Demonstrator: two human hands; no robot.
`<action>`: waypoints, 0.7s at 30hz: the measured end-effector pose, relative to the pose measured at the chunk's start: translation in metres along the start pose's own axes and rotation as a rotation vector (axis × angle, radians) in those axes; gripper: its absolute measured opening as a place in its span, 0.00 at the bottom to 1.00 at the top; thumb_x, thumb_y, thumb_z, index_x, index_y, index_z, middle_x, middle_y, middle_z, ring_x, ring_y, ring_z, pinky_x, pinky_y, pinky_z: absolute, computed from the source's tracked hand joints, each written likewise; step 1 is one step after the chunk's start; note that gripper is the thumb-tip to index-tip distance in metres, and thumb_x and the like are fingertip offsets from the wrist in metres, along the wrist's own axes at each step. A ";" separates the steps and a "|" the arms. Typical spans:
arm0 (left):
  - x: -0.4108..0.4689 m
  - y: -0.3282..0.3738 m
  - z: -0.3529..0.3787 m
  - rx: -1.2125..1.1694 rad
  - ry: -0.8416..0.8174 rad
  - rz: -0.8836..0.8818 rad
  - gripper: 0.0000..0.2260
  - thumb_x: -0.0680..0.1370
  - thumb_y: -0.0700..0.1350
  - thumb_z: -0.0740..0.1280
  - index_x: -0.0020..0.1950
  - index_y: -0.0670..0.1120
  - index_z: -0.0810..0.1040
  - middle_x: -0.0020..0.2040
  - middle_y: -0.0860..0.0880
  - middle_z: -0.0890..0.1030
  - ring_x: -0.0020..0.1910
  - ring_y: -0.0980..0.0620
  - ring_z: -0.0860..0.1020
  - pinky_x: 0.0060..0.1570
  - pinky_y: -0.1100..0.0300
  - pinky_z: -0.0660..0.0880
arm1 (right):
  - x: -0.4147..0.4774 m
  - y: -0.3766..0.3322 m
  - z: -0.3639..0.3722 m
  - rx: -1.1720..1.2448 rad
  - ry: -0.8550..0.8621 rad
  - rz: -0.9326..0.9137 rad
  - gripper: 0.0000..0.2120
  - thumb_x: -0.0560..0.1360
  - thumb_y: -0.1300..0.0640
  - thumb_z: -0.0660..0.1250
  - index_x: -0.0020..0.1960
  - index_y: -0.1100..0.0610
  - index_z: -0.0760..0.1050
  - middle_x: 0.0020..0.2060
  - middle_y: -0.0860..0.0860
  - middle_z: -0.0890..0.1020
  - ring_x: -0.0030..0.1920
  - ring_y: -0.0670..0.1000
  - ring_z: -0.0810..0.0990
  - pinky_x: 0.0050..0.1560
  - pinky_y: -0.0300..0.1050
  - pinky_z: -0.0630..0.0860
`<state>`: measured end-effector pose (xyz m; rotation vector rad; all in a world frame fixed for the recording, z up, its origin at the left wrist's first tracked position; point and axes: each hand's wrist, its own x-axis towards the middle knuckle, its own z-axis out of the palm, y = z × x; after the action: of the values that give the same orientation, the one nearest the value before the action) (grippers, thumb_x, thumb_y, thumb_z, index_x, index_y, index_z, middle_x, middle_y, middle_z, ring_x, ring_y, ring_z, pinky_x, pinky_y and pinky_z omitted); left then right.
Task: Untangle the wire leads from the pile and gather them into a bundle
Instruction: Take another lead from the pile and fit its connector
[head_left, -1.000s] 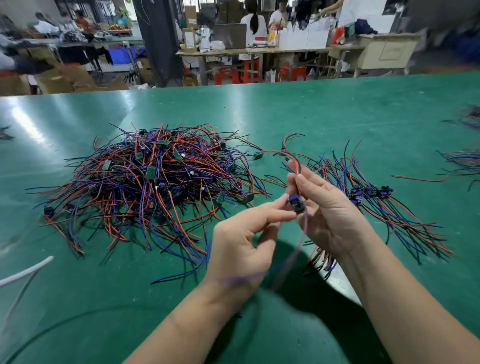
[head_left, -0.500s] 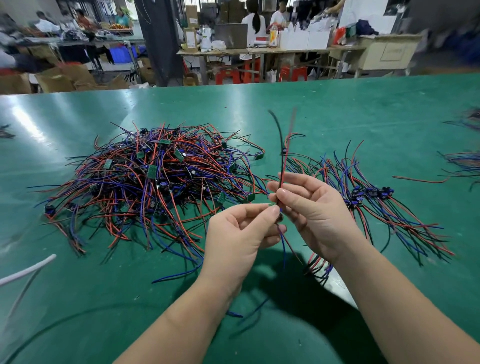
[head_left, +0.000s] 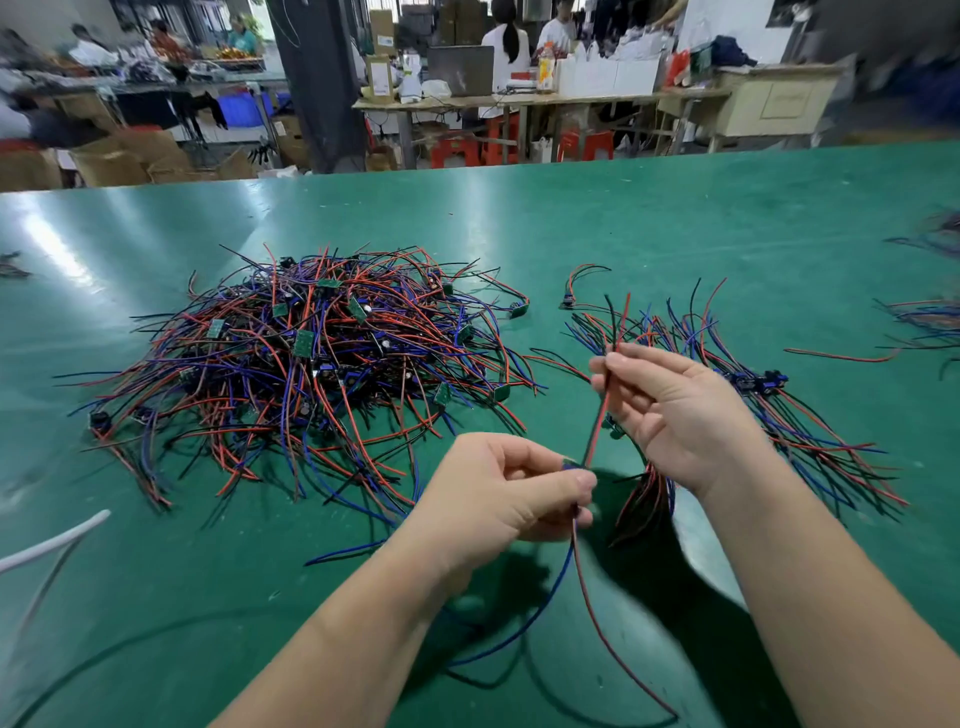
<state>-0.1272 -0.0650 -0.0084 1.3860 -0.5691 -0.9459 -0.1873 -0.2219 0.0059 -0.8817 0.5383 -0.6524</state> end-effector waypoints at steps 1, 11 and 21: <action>0.000 0.000 0.001 0.022 -0.010 -0.010 0.04 0.72 0.34 0.72 0.40 0.38 0.78 0.32 0.44 0.82 0.29 0.52 0.81 0.29 0.63 0.77 | 0.002 -0.003 -0.003 0.003 0.026 -0.019 0.07 0.72 0.71 0.66 0.40 0.61 0.75 0.30 0.57 0.83 0.29 0.49 0.82 0.34 0.37 0.80; 0.009 -0.018 -0.013 0.680 0.106 0.109 0.08 0.68 0.47 0.77 0.34 0.51 0.78 0.31 0.52 0.83 0.32 0.57 0.81 0.42 0.58 0.80 | 0.009 -0.023 -0.025 -0.044 0.060 -0.002 0.05 0.72 0.70 0.66 0.47 0.63 0.77 0.31 0.55 0.83 0.33 0.51 0.84 0.32 0.36 0.79; 0.014 -0.019 -0.020 0.759 0.130 0.068 0.09 0.68 0.51 0.77 0.36 0.53 0.78 0.32 0.56 0.82 0.31 0.61 0.78 0.42 0.63 0.78 | 0.009 -0.023 -0.022 0.077 0.056 0.052 0.09 0.76 0.72 0.58 0.44 0.61 0.71 0.29 0.57 0.80 0.34 0.58 0.85 0.27 0.38 0.79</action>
<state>-0.1070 -0.0640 -0.0322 2.0661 -0.9225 -0.5883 -0.2027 -0.2510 0.0117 -0.7764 0.5809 -0.6475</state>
